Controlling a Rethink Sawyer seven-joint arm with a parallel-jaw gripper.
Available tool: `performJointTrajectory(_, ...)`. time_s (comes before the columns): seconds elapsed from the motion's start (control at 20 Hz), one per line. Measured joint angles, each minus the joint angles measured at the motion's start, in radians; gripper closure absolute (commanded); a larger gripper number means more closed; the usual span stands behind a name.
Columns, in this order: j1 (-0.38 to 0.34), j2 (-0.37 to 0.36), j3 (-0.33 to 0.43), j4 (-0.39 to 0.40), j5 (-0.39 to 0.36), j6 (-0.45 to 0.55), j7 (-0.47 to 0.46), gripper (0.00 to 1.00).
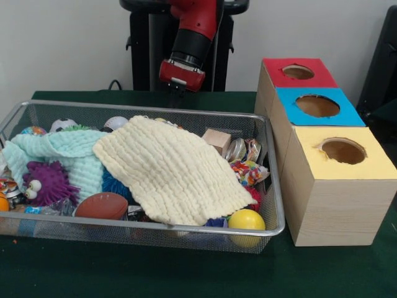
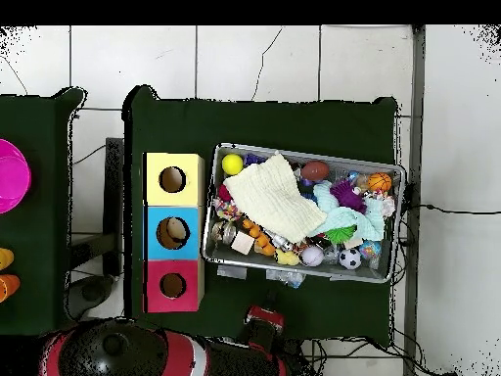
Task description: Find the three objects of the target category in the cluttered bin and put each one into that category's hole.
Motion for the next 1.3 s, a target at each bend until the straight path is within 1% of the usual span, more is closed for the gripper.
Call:
performJointTrajectory(0.3, 0.003, -0.073, 0.0, 0.042, -0.069, 0.0, 0.0, 1.0)
performJointTrajectory(0.65, 0.042, -0.185, -0.005, 0.148, -0.088, 0.002, 0.0, 1.0)
performJointTrajectory(0.7, 0.039, -0.2, -0.003, 0.158, -0.102, 0.008, 0.0, 1.0)
performJointTrajectory(0.85, -0.017, -0.253, 0.023, 0.167, -0.197, 0.087, 0.0, 1.0)
performJointTrajectory(0.9, -0.108, -0.317, 0.071, 0.173, -0.304, 0.228, 0.0, 1.0)
performJointTrajectory(1.0, -0.192, -0.373, 0.119, 0.182, -0.376, 0.363, 0.0, 1.0)
performJointTrajectory(1.15, -0.317, -0.458, 0.205, 0.196, -0.456, 0.573, 0.0, 1.0)
performJointTrajectory(1.2, -0.397, -0.521, 0.273, 0.198, -0.494, 0.712, 0.0, 1.0)
performJointTrajectory(1.3, -0.441, -0.562, 0.315, 0.199, -0.513, 0.796, 0.0, 1.0)
